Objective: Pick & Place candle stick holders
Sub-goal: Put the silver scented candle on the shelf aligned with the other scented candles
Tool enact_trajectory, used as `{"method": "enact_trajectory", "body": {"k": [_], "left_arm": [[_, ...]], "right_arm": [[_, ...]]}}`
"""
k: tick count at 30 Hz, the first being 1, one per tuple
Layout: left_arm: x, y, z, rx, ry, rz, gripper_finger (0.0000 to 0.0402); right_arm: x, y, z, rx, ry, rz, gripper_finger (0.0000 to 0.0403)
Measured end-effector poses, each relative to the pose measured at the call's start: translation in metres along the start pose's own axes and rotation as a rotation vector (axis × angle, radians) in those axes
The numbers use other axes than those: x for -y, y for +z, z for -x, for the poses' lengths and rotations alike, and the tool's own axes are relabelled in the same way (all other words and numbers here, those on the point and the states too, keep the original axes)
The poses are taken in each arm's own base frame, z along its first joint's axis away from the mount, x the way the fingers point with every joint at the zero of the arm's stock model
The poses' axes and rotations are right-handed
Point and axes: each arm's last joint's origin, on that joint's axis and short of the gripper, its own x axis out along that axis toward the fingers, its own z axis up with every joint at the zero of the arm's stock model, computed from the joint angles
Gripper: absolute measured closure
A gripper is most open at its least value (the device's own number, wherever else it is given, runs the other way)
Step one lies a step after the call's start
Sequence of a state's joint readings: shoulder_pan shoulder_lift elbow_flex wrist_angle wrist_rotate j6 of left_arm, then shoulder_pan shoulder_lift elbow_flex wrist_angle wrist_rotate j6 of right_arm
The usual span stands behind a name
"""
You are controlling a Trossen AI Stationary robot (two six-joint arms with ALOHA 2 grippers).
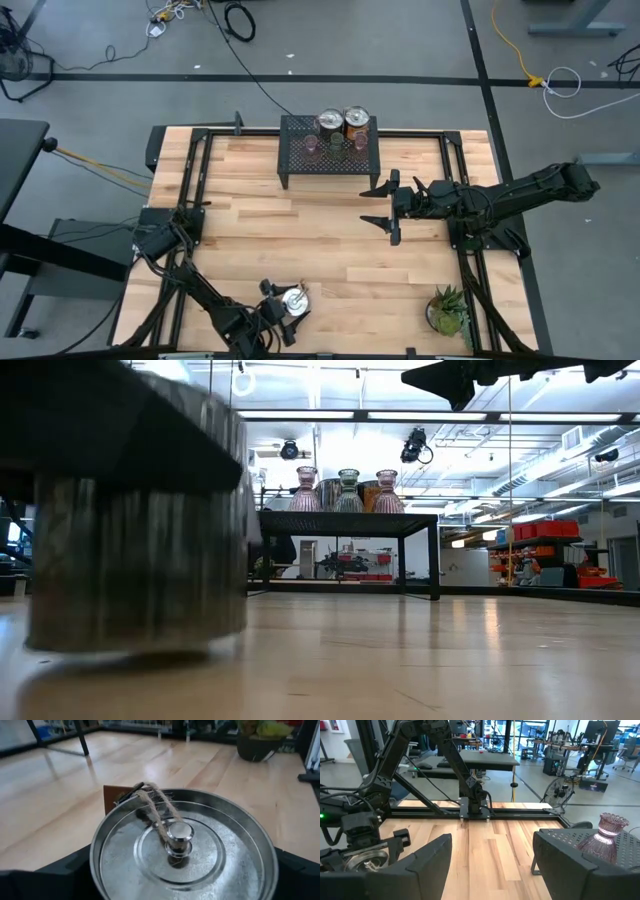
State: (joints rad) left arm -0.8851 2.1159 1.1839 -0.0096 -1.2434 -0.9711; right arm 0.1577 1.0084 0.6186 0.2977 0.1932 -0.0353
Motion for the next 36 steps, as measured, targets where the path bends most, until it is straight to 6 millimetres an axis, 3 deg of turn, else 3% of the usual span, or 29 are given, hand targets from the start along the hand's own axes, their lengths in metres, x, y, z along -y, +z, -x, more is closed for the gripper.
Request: {"method": "enact_trajectory", "body": {"k": [10, 21, 30, 36], "left_arm": [[-0.006, 0.020, -0.012, 0.108, 0.107, -0.015, 0.0046], [-0.033, 0.093, -0.053, 0.034, 0.157, -0.142, 0.0046], [-0.071, 0.154, -0.081, 0.016, 0.219, -0.219, 0.0046], [-0.104, 0.197, -0.081, 0.028, 0.281, -0.254, 0.0046]], "right_arm": [[0.000, 0.000, 0.000, 0.000, 0.000, 0.000, 0.0124], [0.000, 0.000, 0.000, 0.000, 0.000, 0.000, 0.0124], [0.000, 0.000, 0.000, 0.000, 0.000, 0.000, 0.0124], [0.000, 0.000, 0.000, 0.000, 0.000, 0.000, 0.0124]]}}
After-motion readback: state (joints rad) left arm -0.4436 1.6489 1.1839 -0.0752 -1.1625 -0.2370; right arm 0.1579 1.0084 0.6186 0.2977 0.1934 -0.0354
